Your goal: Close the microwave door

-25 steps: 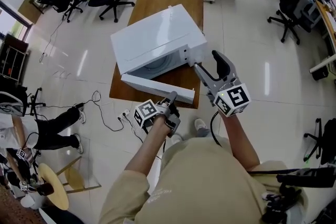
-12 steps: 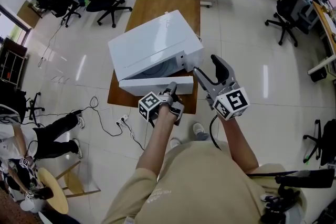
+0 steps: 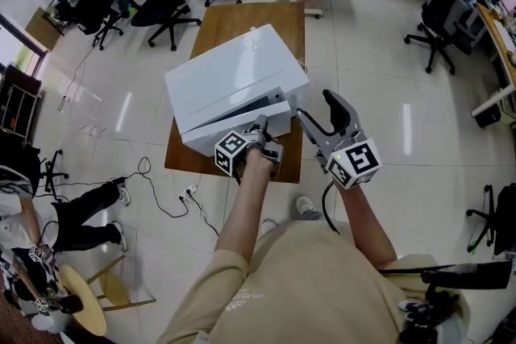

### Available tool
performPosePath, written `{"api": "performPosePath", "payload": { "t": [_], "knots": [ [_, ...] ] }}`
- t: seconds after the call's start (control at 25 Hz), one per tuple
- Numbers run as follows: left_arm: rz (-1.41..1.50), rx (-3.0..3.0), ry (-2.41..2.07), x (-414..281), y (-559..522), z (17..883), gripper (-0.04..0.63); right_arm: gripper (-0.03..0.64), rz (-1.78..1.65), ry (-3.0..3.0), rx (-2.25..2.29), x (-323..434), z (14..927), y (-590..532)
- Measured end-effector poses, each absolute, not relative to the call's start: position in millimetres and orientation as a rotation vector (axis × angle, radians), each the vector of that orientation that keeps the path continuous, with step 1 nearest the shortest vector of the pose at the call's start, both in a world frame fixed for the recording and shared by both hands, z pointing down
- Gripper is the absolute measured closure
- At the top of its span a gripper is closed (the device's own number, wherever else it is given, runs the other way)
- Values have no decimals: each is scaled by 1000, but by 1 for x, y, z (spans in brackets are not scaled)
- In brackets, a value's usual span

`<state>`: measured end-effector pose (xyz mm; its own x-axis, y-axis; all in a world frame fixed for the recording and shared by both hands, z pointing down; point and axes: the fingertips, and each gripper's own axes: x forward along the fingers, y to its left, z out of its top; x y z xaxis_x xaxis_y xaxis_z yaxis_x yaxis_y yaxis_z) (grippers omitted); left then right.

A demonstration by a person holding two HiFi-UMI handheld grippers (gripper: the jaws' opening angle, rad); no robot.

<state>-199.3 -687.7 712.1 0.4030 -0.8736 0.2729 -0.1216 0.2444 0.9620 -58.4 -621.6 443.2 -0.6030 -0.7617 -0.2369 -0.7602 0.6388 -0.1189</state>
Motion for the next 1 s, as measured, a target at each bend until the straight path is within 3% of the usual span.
{"api": "performPosePath", "payload": {
  "t": [0.32, 0.8, 0.84, 0.92, 0.96, 1.0],
  "knots": [
    [-723, 1185, -1068, -203, -707, 711, 505, 310, -5, 2588, -1267, -47, 442, -624],
    [-657, 1267, -1126, -218, -707, 713, 502, 311, 25, 2630, -1187, -87, 437, -617],
    [-614, 1308, -1162, -217, -703, 706, 508, 311, 25, 2636, -1177, -91, 436, -616],
    [-556, 1448, -1203, -210, -693, 683, 594, 311, 21, 2643, -1159, -94, 439, -614],
    [-561, 1541, -1188, -205, -689, 667, 592, 311, 17, 2642, -1152, -94, 442, -614],
    [-582, 1640, -1156, -201, -685, 650, 548, 311, 11, 2638, -1146, -95, 446, -615]
  ]
}}
